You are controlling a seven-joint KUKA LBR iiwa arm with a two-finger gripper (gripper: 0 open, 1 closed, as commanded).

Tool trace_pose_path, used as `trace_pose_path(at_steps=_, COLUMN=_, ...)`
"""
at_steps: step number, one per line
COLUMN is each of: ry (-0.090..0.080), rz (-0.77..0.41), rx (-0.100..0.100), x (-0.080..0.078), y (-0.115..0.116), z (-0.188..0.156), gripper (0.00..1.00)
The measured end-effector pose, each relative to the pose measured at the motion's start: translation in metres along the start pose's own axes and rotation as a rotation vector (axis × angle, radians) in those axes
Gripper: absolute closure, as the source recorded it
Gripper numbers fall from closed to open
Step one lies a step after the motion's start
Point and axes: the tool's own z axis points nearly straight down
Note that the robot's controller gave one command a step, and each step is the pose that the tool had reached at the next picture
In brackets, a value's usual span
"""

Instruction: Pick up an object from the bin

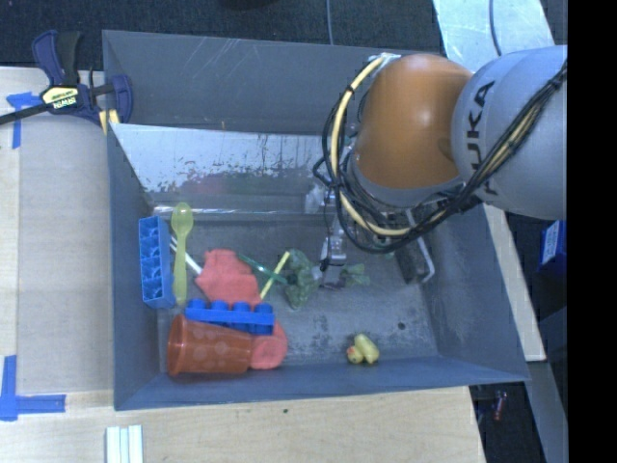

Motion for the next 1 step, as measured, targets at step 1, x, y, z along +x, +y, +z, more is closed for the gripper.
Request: trace_pose_path(at_steps=1, ry=-0.001, rz=0.004, rx=-0.001, x=0.0319, y=0.0636, z=0.0473, gripper=0.0)
